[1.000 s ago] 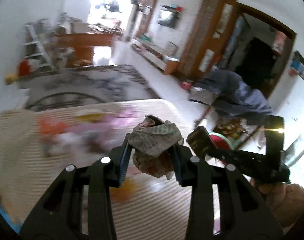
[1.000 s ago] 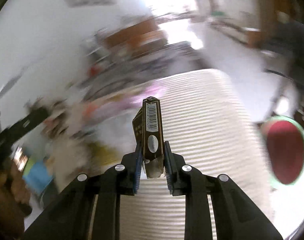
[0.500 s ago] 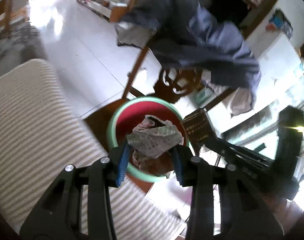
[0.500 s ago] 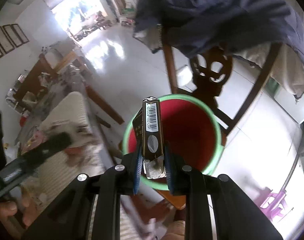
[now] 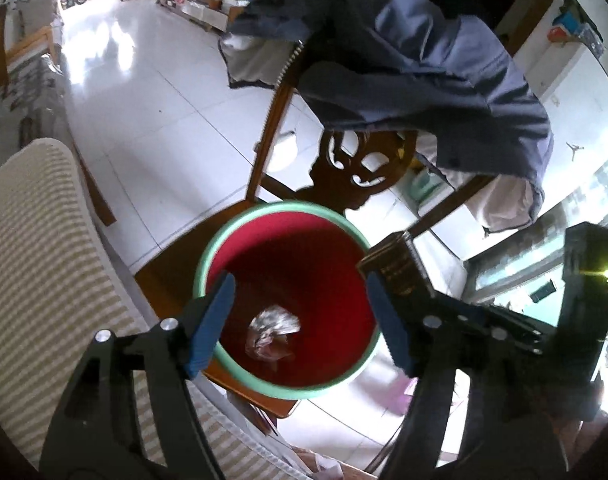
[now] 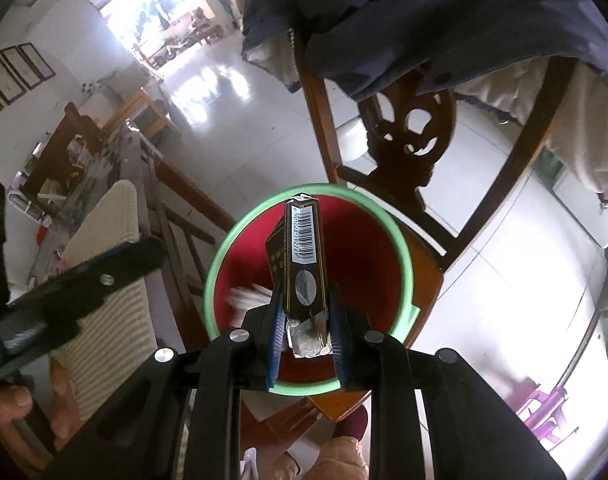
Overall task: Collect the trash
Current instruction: 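Carry both items to the red bucket and open both grippers to drop them, then move both grippers back over the trash on the table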
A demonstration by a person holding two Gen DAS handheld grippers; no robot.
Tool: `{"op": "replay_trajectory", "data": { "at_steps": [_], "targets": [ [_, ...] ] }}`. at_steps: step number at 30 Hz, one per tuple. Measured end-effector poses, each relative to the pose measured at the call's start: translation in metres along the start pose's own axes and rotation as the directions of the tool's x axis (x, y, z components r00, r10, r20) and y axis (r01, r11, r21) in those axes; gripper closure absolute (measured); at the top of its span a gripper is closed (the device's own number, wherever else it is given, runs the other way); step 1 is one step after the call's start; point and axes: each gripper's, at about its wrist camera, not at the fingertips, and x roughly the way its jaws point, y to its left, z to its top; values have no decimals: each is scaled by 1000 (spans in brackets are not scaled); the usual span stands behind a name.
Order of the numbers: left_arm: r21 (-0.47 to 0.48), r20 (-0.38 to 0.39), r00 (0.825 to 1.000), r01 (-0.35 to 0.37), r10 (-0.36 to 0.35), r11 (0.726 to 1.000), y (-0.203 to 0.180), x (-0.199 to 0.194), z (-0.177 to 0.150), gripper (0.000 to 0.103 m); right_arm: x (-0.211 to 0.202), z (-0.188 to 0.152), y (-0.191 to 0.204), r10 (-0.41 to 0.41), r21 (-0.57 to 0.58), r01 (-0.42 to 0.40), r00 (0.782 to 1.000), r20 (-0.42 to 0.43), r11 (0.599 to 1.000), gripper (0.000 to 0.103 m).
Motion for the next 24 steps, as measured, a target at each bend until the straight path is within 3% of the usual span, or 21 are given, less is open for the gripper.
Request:
{"op": "replay_trajectory", "data": {
  "at_steps": [10, 14, 17, 24],
  "targets": [
    [-13, 68, 995, -75, 76, 997, 18, -51, -15, 36, 63, -5, 10, 52, -29, -58, 984, -168, 998, 82],
    [-68, 69, 993, -90, 95, 994, 32, -64, -27, 36, 67, -5, 13, 65, -18, -69, 984, -168, 997, 79],
    [-91, 64, 992, -104, 110, 990, 40, -69, -33, 36, 67, -5, 15, 57, -10, -59, 987, -152, 998, 59],
    [-99, 81, 991, -101, 109, 990, 49, -87, -48, 36, 51, -14, 30, 51, -14, -53, 990, -130, 998, 58]
  ]
}}
